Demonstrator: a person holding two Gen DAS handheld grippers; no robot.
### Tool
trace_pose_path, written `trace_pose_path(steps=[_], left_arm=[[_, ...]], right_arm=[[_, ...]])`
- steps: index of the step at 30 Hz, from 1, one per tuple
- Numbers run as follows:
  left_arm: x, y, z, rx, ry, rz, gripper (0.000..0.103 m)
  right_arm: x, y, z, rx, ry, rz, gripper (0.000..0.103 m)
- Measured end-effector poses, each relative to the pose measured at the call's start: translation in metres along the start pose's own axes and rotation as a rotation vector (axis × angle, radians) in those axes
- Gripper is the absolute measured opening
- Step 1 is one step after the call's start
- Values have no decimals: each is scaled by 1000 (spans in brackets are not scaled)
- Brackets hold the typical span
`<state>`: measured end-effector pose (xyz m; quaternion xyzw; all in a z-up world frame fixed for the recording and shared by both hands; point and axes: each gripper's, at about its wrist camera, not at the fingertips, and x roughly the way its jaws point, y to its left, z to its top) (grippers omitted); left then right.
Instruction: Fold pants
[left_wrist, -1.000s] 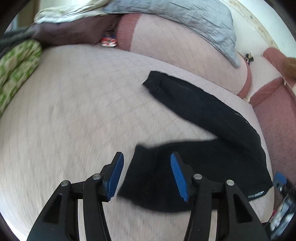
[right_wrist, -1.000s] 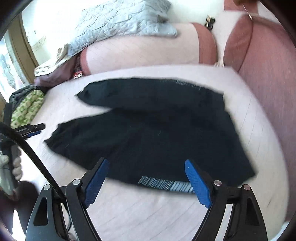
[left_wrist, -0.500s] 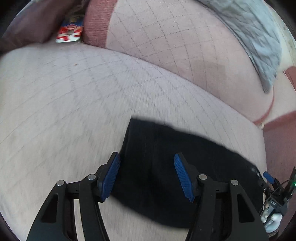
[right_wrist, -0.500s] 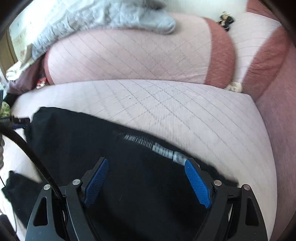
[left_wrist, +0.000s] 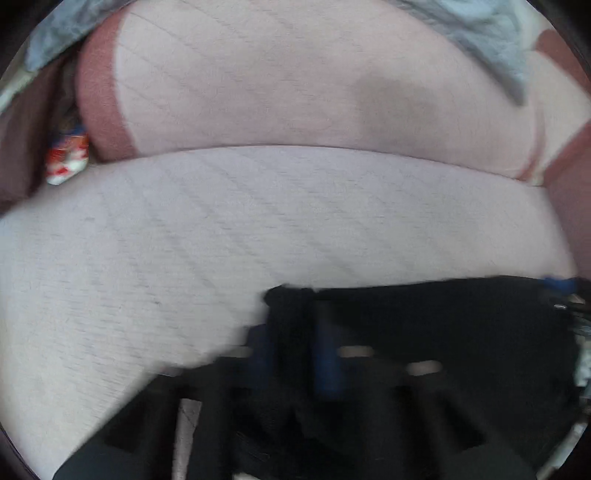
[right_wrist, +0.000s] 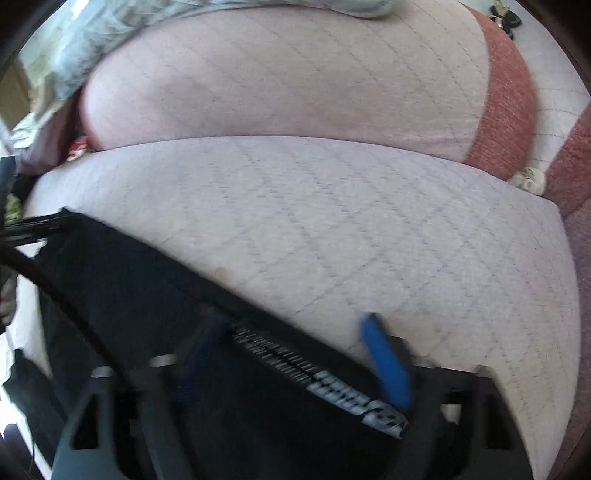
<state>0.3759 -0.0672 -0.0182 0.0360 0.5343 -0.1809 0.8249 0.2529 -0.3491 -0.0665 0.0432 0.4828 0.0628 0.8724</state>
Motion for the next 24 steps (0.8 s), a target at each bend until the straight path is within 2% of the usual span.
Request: trace_pose_path(steps=[1, 2, 3, 6, 12, 16, 19, 24], left_arm=[[-3, -3, 0, 4, -9, 15, 11], [-7, -8, -1, 17, -21, 40, 11], [-10, -11, -2, 22, -30, 49, 11], [-28, -21, -4, 31, -65, 53, 11], [-93, -36, -33, 84, -156, 54, 11], [-140, -41, -68, 107, -217, 39, 11], [-174, -38, -108, 112, -258, 28, 11], [-201, -37, -174, 139, -277, 25, 12]], right_arm=[[-2, 3, -2, -4, 3, -7, 28], [-6, 5, -5, -12, 0, -37, 16], [-9, 3, -5, -1, -3, -32, 13], [-29, 2, -9, 51, -37, -6, 10], [-86, 25, -31, 41, -105, -12, 9], [-121, 42, -59, 43, -121, -10, 9], [-148, 54, -95, 52, -132, 6, 9], [-176, 79, -161, 57, -124, 44, 9]])
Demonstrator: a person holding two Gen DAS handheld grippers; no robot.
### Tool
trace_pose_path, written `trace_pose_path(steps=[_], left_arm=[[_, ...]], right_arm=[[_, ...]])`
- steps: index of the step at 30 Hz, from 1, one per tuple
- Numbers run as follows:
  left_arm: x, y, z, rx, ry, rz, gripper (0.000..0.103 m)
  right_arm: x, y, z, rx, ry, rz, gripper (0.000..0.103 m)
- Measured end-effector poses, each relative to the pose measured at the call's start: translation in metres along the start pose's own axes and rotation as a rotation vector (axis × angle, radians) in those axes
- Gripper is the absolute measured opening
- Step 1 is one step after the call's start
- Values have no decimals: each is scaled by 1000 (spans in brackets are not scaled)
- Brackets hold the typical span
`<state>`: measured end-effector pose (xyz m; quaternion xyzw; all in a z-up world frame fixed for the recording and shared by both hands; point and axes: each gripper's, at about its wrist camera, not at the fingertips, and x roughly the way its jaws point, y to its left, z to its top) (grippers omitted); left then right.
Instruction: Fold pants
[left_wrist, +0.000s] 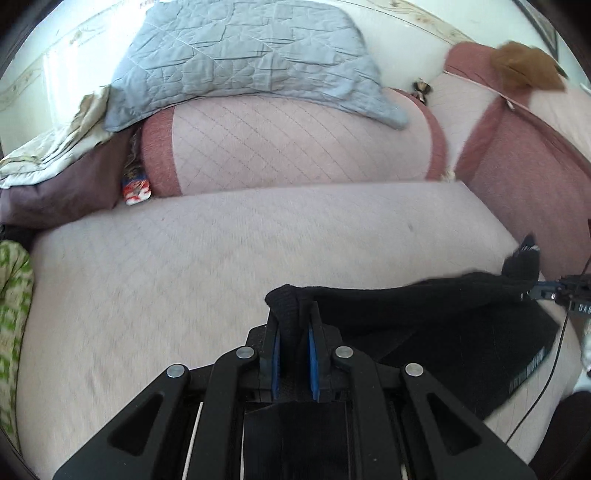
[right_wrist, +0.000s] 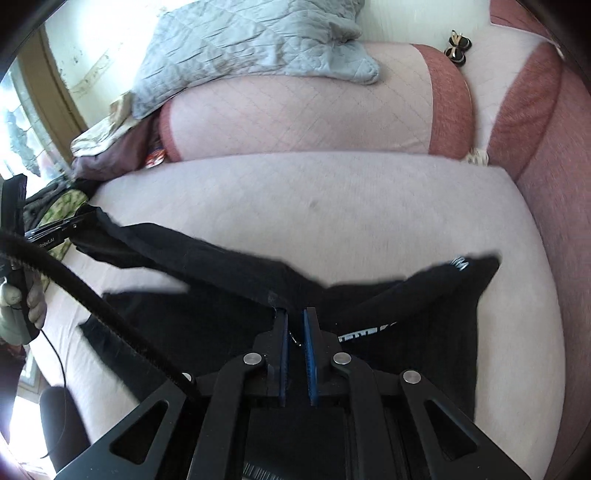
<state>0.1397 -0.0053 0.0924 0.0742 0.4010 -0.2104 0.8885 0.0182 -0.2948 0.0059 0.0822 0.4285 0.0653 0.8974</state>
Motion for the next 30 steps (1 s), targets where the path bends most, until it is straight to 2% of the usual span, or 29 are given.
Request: trace_pose_path(steps=[4, 7, 10, 12, 14, 17, 19, 22, 25, 26, 27, 28, 29, 30], left_arm=[[-13, -13, -59, 63, 60, 58, 15], [-11, -18, -89, 94, 125, 103, 25], [-21, -14, -104, 52, 162, 98, 29], [-38, -5, -110, 1, 157, 75, 42], [-56, 8, -116, -50, 145, 56, 48], [-78, 32, -121, -162, 121, 73, 49], [-85, 52, -122, -288, 98, 51, 53], [-78, 71, -133, -552, 57, -85, 58], [-51, 67, -145, -679, 80, -157, 59], [-43, 64, -148, -696, 93, -170, 59], [-34, 61, -153, -715, 114, -193, 52], [-24, 55, -160, -735, 136, -235, 42], [-18, 54, -163, -744, 152, -261, 18], [-12, 51, -169, -751, 171, -273, 11]], right_arm=[[-4, 17, -56, 5, 50, 14, 9], [5, 20, -93, 31, 101, 25, 9], [10, 24, -119, 53, 136, 29, 11], [7, 27, -128, 51, 152, 8, 11], [-1, 33, -135, 24, 159, -24, 11], [-19, 39, -138, -6, 142, -26, 13], [-30, 46, -132, -14, 115, -10, 17], [-35, 67, -108, -29, 75, 50, 25], [-22, 101, -79, -62, 64, 113, 29], [-11, 118, -67, -85, 69, 139, 29], [-3, 131, -58, -106, 76, 157, 29], [7, 145, -48, -130, 83, 178, 29], [15, 157, -39, -149, 92, 204, 29], [22, 168, -32, -160, 101, 231, 31]])
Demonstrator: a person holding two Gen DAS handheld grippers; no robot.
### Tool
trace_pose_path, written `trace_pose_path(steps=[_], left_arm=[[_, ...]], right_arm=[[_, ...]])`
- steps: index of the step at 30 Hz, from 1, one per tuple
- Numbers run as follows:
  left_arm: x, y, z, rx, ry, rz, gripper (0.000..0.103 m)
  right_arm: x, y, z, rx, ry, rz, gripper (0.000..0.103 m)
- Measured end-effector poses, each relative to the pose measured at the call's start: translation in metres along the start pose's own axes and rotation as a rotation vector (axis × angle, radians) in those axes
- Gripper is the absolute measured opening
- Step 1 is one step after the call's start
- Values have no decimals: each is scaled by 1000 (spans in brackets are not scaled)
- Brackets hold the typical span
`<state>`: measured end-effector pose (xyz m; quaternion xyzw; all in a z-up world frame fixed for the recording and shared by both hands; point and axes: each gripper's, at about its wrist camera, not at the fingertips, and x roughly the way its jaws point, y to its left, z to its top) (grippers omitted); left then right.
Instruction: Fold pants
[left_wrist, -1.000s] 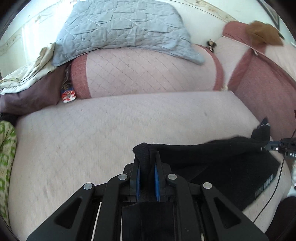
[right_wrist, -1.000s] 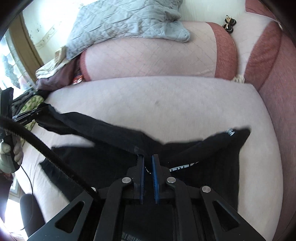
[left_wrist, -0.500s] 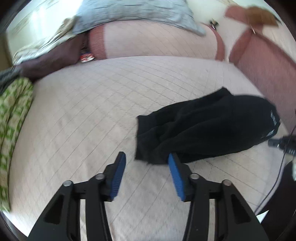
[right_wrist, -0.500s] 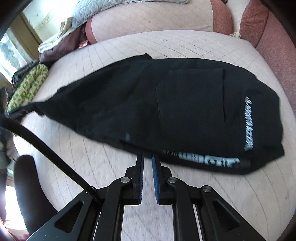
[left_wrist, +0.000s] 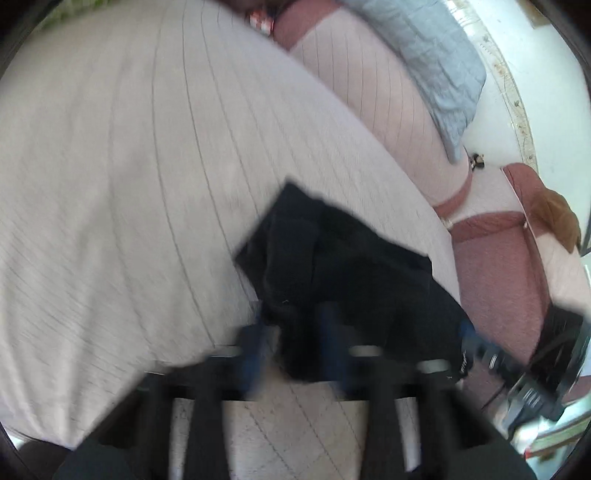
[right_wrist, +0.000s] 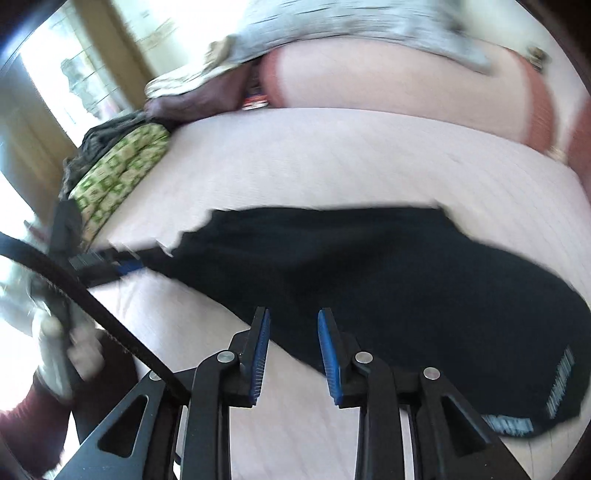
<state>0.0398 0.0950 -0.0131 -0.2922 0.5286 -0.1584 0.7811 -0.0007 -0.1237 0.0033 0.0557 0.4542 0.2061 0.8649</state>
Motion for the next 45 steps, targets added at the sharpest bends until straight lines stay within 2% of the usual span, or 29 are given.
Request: trace_pose_path(steps=[1, 3, 5, 9, 13, 17, 18, 20, 25, 26, 27, 30, 32, 33, 35, 36, 39, 43, 45], left_arm=[[3, 3, -3, -5, 1, 1, 11], [2, 7, -5, -18, -6, -12, 11], [0, 10, -6, -23, -17, -30, 11], [0, 12, -8, -28, -15, -48, 11], [-1, 12, -9, -12, -14, -49, 11], [0, 16, -5, -18, -9, -57, 11], [1, 16, -4, -16, -2, -64, 11], [2, 15, -1, -16, 2, -66, 11], [3, 10, 0, 11, 4, -44, 11], [4, 7, -1, 17, 1, -38, 11], [4, 4, -1, 21, -5, -31, 11], [6, -1, -2, 28, -15, -22, 11], [5, -1, 3, 26, -33, -19, 14], [4, -2, 6, 25, -45, -12, 26], [3, -1, 15, 19, -83, 15, 39], [3, -1, 18, 14, -94, 19, 42], [5, 5, 25, -11, -97, 12, 42], [4, 12, 29, -23, -92, -8, 42], [1, 16, 29, -20, -88, -18, 44]], right_arm=[[11, 9, 15, -13, 12, 40, 33], [30, 26, 34, -47, 26, 80, 47], [54, 45, 53, -104, 53, 104, 53], [111, 85, 77, -229, 144, 86, 53], [148, 111, 75, -377, 203, 24, 53], [159, 120, 68, -447, 217, 19, 40], [161, 120, 67, -461, 224, 7, 33], [164, 119, 65, -490, 235, -9, 30], [169, 126, 63, -543, 231, -54, 31], [171, 126, 62, -535, 244, -50, 30], [171, 126, 61, -528, 252, -51, 19], [156, 122, 63, -500, 220, -55, 11], [143, 119, 69, -469, 187, -44, 11], [135, 117, 74, -454, 165, -43, 10], [126, 113, 85, -428, 128, -64, 10], [125, 111, 91, -413, 120, -72, 10], [131, 107, 107, -366, 111, -78, 10], [160, 112, 116, -346, 140, -108, 10], [180, 112, 116, -316, 179, -120, 15]])
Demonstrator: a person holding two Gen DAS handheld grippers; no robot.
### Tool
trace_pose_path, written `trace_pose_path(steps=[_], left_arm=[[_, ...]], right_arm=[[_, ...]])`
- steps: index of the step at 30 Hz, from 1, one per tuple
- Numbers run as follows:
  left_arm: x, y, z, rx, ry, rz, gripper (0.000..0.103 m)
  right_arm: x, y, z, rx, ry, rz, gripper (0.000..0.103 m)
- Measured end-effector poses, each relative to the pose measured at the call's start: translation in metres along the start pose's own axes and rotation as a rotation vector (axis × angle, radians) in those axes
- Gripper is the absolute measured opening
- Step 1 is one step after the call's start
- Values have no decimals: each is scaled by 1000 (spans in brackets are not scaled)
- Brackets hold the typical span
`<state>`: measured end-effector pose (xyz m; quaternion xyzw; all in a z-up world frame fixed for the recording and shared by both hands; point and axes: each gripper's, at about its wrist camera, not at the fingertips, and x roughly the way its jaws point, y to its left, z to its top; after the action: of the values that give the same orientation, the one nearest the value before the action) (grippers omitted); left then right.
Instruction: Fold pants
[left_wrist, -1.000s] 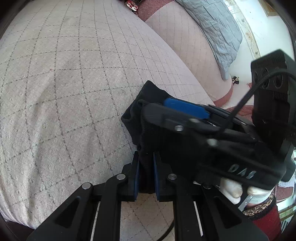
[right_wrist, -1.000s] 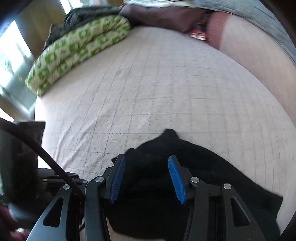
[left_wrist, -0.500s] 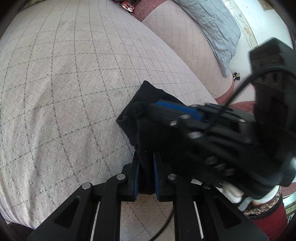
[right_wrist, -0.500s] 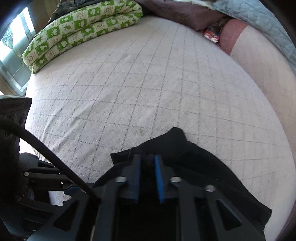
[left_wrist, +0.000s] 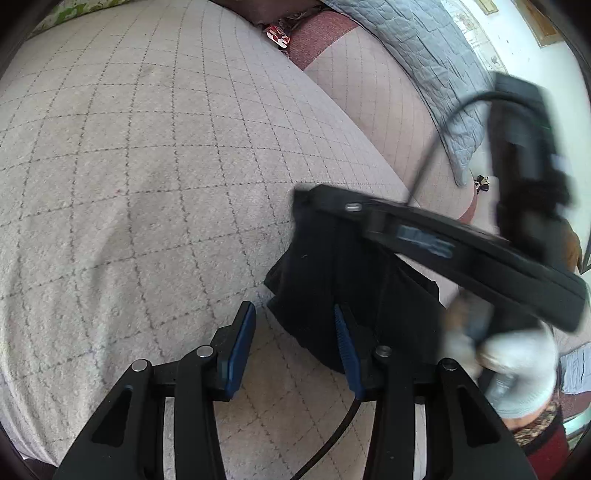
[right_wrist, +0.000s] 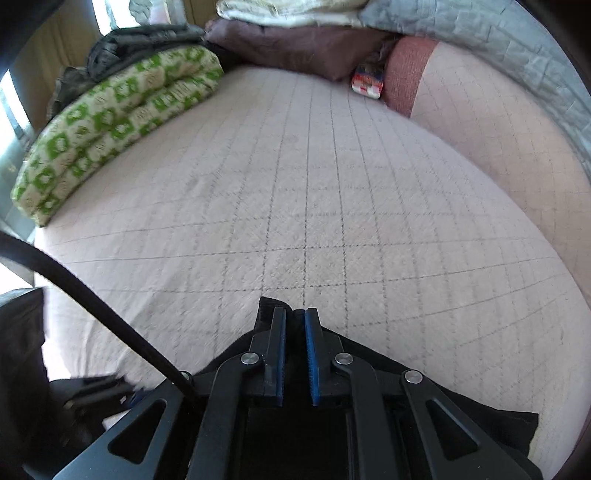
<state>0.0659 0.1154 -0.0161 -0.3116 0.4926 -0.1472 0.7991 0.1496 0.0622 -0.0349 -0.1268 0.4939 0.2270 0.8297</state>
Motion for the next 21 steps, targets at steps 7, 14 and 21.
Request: trace_pose_path(steps=[7, 14, 21], left_arm=[[-23, 31, 7, -137, -63, -74, 60], [-30, 20, 3, -106, -115, -20, 61], [-43, 9, -3, -20, -146, -81, 61]], right_arm=[[-23, -22, -6, 136, -100, -68, 51], [-104, -99, -113, 341, -179, -84, 55], [-186, -218, -299, 737, -165, -290, 55]])
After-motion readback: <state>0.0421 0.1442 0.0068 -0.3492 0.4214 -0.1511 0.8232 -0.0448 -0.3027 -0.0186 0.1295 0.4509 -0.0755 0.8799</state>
